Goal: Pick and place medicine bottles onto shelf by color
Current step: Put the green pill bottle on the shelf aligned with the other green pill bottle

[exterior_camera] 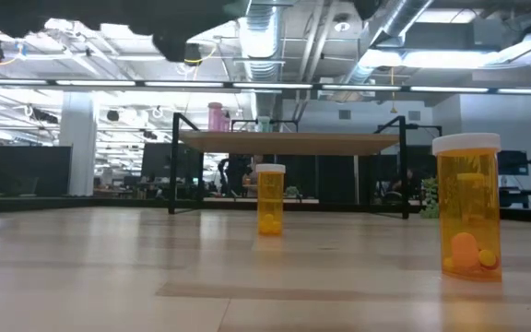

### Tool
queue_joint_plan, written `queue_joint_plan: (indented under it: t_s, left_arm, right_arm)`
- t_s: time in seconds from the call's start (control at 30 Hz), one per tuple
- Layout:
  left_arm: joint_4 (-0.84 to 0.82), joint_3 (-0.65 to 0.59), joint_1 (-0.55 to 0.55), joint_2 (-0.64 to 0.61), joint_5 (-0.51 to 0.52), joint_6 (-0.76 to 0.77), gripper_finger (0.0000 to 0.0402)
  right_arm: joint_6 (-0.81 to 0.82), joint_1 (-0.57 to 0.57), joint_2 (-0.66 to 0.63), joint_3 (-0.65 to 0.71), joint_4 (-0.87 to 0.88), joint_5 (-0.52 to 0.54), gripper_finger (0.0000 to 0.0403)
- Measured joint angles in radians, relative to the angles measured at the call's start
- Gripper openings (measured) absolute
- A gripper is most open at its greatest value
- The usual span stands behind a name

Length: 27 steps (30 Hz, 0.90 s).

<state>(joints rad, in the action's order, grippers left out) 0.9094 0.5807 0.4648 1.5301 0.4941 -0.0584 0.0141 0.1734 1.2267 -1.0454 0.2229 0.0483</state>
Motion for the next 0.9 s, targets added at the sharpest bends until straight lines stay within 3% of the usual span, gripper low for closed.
queue_joint_plan:
  t_s: [0.2,0.63,0.9]
  left_arm:
    - [0.148,0.000,-0.055,0.066,-0.081,-0.053,0.0089]
    - [0.236,0.004,-0.137,0.182,-0.124,-0.004,0.0089]
    - [0.261,0.011,-0.141,0.190,-0.131,-0.011,0.0089]
  right_arm:
    - [-0.016,-0.007,0.059,-0.022,0.014,0.000,0.0228]
    - [-0.007,0.005,0.072,-0.056,-0.003,-0.012,0.0228]
    - [-0.009,0.010,0.160,-0.058,-0.056,-0.023,0.0228]
